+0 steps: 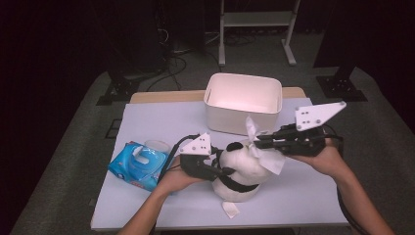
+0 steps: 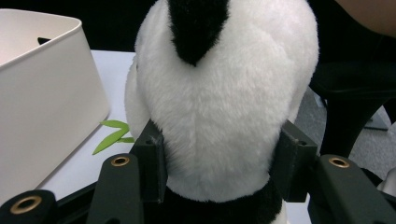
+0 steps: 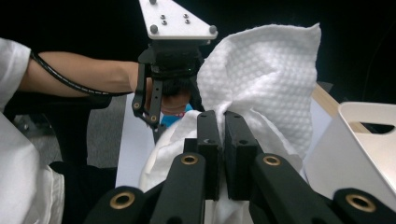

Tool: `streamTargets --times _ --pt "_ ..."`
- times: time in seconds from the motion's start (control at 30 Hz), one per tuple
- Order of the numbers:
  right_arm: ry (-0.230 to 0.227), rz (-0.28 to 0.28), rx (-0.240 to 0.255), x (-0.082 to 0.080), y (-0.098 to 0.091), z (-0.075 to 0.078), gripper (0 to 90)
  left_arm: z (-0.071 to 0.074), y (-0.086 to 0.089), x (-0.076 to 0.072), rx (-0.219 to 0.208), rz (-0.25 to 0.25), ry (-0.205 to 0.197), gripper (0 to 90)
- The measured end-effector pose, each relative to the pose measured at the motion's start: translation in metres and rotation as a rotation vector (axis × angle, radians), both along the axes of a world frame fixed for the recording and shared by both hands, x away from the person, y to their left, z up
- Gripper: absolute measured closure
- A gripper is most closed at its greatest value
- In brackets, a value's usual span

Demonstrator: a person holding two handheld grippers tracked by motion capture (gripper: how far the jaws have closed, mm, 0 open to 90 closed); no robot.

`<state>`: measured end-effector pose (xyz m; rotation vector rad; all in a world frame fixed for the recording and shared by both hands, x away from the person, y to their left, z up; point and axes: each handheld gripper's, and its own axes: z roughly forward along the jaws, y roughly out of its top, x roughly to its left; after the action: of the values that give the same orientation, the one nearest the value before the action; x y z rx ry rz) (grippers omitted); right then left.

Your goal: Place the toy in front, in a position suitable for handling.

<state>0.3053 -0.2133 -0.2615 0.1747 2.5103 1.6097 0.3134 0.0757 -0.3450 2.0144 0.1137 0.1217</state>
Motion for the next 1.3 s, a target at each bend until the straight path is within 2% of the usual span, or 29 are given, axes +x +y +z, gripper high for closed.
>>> streamTargets --times 0.1,0.13,0.27,0.37,0.43,0.53,0.6,0.7,0.77,0.9,1.0,1.07,1.17,1.3 --pt "-0.014 0.012 -0.071 0.000 0.014 -0.001 85.6 -0.002 0.003 0.002 -0.008 0.003 0.011 46.1" --pt "-0.008 0.010 -0.078 0.001 0.014 -0.003 85.6 -0.003 0.004 0.002 -0.011 0.002 0.011 46.1" --pt "0.025 -0.024 -0.050 0.002 -0.005 -0.009 85.6 -0.007 0.010 0.003 -0.035 0.020 0.032 46.1" --pt "0.037 -0.062 -0.078 0.001 -0.019 -0.020 85.6 -0.009 0.015 0.006 -0.045 0.025 0.048 46.0" --pt "0.065 -0.072 -0.061 0.001 -0.027 -0.027 85.6 -0.009 0.014 0.004 -0.048 0.024 0.046 45.9" --pt "0.069 -0.074 -0.038 0.001 -0.031 -0.028 85.5 -0.008 0.011 0.004 -0.037 0.018 0.036 45.8" --pt "0.054 -0.067 -0.040 0.000 -0.029 -0.024 85.5 -0.006 0.009 0.003 -0.032 0.014 0.033 45.8" --pt "0.027 -0.047 -0.017 0.001 -0.023 -0.012 85.6 -0.004 0.004 0.000 -0.020 -0.001 0.016 45.7" --pt "0.019 -0.033 -0.023 0.003 -0.015 -0.006 85.6 -0.003 0.000 -0.001 -0.014 -0.010 0.006 45.6" --pt "0.018 0.015 -0.046 0.006 0.003 0.000 85.5 -0.001 -0.002 -0.002 -0.003 -0.017 -0.004 45.6" --pt "0.015 0.032 -0.085 0.006 0.013 -0.004 85.5 -0.003 0.001 -0.002 -0.008 -0.016 -0.001 45.7" --pt "0.035 0.029 -0.071 0.007 0.008 -0.008 85.6 -0.005 0.003 -0.002 -0.023 -0.008 0.011 45.6" --pt "0.055 -0.003 -0.045 0.008 -0.007 -0.014 85.6 -0.007 0.008 0.001 -0.040 -0.002 0.030 45.7" --pt "0.094 -0.049 -0.044 0.008 -0.028 -0.027 85.6 -0.009 0.011 0.004 -0.056 0.002 0.045 45.7"
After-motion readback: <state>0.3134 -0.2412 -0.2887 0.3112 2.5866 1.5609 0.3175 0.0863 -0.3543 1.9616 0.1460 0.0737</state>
